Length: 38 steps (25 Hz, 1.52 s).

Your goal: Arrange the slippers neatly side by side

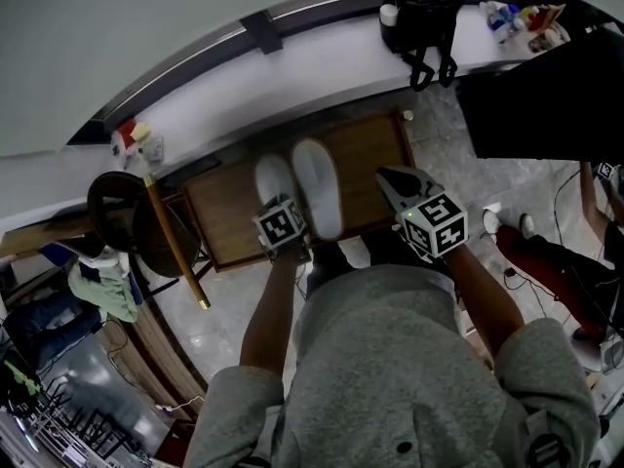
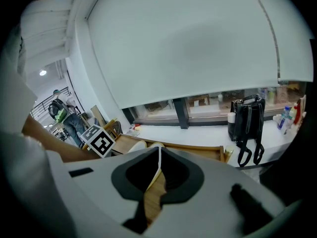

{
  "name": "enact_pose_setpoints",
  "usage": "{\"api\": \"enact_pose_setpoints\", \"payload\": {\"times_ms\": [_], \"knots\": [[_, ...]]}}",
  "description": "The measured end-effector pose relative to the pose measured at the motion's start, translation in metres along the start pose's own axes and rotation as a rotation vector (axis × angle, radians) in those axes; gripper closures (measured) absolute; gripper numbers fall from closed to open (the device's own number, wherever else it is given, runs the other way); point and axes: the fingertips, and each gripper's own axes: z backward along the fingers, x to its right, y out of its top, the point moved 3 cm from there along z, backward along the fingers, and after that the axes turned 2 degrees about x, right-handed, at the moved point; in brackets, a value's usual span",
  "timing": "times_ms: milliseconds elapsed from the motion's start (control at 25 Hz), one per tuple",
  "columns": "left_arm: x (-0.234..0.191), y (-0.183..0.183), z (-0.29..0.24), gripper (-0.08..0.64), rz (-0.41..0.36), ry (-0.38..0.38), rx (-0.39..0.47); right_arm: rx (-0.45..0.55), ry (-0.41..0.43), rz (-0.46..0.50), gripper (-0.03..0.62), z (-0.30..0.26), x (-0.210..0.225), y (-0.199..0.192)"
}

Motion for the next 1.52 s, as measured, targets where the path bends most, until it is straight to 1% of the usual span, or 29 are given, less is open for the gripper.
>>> {"api": "enact_pose_setpoints", "payload": {"times_ms": [80,200,280,360,520,640,800,1080,1160,1200,1280,1400,1440,1520], "knots": [[-0.001,0.0,0.0,0.527,-0.029,0.012,0.011,-0.002,0.001,0.0,0.558,0.0,0.0,0.0],[0.005,0.003,0.003,0.516,-0.042,-0.028,0.032,-0.006,0.004,0.003,0.558,0.0,0.001,0.0],[0.005,0.001,0.002,0.457,-0.043,-0.039,0.024,-0.005,0.006,0.006,0.558,-0.001,0.002,0.001],[0.003,-0.002,0.004,0.424,-0.04,-0.039,0.002,-0.002,0.008,0.013,0.558,-0.002,0.001,0.003],[0.016,0.007,0.008,0.355,-0.032,-0.126,0.037,0.007,0.005,0.019,0.558,0.0,0.003,0.007],[0.02,0.012,0.016,0.306,-0.032,-0.162,0.055,0.018,-0.002,0.018,0.558,0.004,0.004,0.012],[0.024,0.016,0.032,0.287,-0.029,-0.215,0.087,0.03,-0.01,0.018,0.558,0.008,0.002,0.015],[0.02,0.019,0.06,0.282,-0.028,-0.302,0.146,0.054,-0.021,0.034,0.558,0.004,-0.013,0.024],[0.013,0.022,0.073,0.282,-0.033,-0.307,0.196,0.067,-0.023,0.042,0.558,0.001,-0.02,0.031],[0.008,0.027,0.083,0.282,-0.043,-0.297,0.239,0.074,-0.024,0.049,0.558,0.0,-0.025,0.035],[-0.001,0.039,0.106,0.284,-0.081,-0.276,0.347,0.092,-0.029,0.058,0.558,-0.001,-0.034,0.042],[-0.011,0.058,0.142,0.297,-0.156,-0.274,0.498,0.122,-0.045,0.061,0.558,-0.002,-0.049,0.051],[-0.014,0.064,0.153,0.33,-0.185,-0.263,0.535,0.131,-0.052,0.061,0.558,-0.003,-0.053,0.054],[-0.024,0.075,0.171,0.459,-0.238,-0.23,0.588,0.148,-0.068,0.056,0.558,-0.006,-0.064,0.059]]}}
